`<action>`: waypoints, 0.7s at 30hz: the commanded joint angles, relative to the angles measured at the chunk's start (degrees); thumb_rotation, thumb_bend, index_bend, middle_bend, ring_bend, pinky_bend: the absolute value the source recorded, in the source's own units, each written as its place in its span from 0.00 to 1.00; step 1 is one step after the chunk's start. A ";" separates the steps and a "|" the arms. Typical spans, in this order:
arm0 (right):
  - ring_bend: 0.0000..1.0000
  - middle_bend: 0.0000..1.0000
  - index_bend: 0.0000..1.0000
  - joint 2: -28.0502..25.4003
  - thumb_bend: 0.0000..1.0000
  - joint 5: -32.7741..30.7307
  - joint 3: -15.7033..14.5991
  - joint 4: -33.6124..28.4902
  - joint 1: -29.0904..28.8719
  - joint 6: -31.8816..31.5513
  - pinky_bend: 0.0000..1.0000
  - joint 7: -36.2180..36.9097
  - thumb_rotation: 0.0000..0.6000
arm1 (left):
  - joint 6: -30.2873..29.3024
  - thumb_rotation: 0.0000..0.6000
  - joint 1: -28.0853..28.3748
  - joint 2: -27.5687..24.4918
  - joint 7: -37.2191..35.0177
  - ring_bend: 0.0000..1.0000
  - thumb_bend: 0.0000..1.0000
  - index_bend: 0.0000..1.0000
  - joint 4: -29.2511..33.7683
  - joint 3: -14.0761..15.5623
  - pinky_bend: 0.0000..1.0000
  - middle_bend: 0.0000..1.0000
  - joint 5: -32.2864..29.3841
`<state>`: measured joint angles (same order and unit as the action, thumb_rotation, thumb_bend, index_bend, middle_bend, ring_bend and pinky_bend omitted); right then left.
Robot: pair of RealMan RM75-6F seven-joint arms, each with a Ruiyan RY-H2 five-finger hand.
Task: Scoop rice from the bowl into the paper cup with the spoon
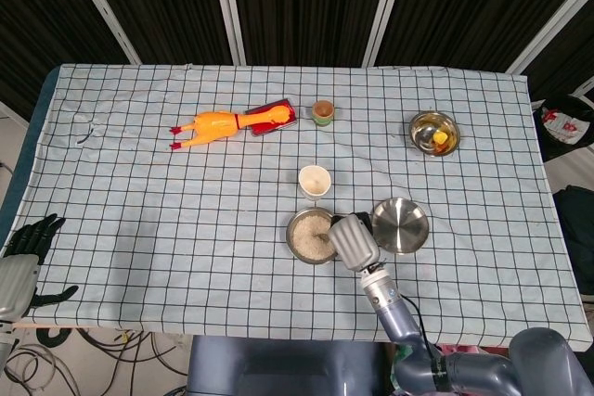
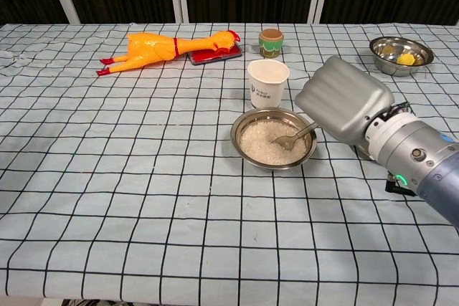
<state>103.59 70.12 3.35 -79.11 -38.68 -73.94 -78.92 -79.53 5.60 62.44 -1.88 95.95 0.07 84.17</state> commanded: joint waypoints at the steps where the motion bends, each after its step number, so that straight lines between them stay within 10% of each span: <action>1: 1.00 1.00 0.65 0.15 0.51 -3.28 1.47 -2.33 1.19 0.15 1.00 -0.77 1.00 | 0.01 1.00 0.01 0.02 0.01 0.00 0.03 0.00 0.00 -0.01 0.00 0.00 -0.01; 21: 1.00 1.00 0.65 1.23 0.52 -11.84 4.77 -7.69 2.44 -1.72 1.00 -1.97 1.00 | 0.02 1.00 0.02 0.10 0.01 0.00 0.03 0.00 -0.04 -0.07 0.00 0.00 -0.19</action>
<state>104.78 58.32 8.08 -86.79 -36.20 -75.61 -80.86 -79.51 5.62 62.54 -1.87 95.90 0.00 83.98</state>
